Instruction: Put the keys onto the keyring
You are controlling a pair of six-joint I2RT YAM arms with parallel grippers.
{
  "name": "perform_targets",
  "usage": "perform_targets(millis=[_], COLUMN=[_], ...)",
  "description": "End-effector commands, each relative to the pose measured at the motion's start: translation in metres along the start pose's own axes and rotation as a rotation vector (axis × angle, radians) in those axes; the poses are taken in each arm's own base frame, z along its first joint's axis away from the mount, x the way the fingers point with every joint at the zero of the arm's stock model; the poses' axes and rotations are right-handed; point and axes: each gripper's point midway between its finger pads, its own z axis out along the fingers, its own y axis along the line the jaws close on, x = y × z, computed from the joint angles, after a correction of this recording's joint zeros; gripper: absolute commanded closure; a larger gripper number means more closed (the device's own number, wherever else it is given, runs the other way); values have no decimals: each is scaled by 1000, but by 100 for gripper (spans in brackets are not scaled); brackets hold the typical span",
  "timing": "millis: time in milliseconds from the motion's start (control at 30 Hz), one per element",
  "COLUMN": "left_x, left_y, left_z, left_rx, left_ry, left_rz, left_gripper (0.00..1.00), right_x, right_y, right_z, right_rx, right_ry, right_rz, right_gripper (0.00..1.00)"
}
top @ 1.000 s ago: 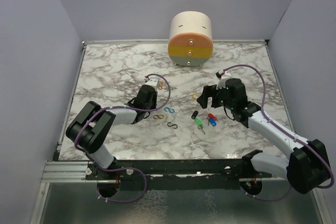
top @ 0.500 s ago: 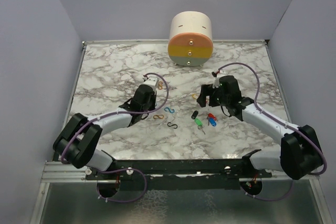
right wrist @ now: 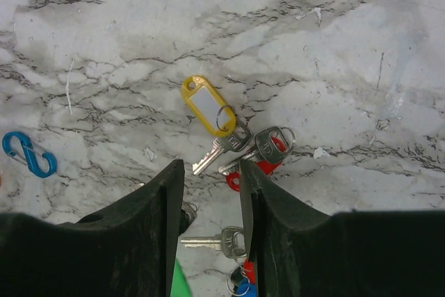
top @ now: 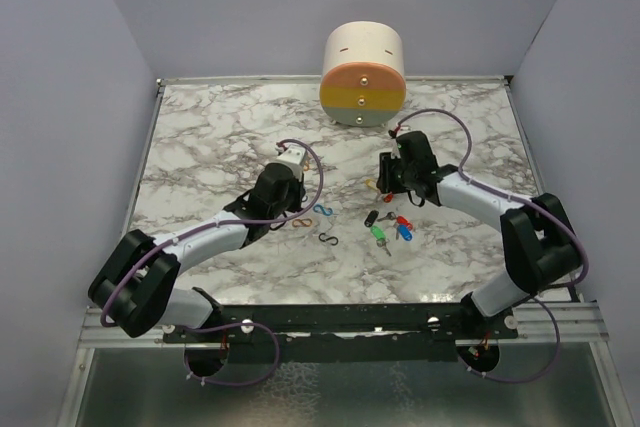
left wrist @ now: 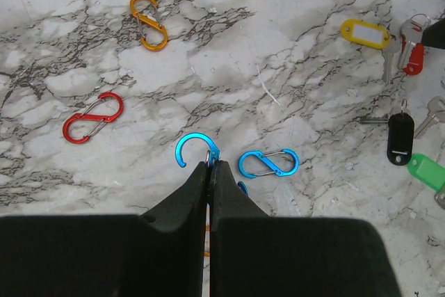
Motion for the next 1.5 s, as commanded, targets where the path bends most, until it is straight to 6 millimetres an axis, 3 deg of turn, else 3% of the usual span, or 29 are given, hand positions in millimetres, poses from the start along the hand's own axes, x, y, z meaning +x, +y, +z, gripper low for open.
perform_targets(millis=[0,233,533,1467], left_x=[-2,-2,-2,2], left_y=[-10,-15,-14,-12], left_z=[0,0,0,0], left_rx=[33,48,41,38], left_ry=[-1,-3,-5,3], left_rz=[-8,-3,2,15], left_gripper=[100,100,100,100], right_x=[-5,-3,-2,2], right_y=[-2,-2,-6,-6], right_z=[9,22,34,47], right_rx=[61,131,190,223], right_ry=[11,37,56,79], right_rz=[-35,-72,-90,-109], right_gripper=[62,64,72,85])
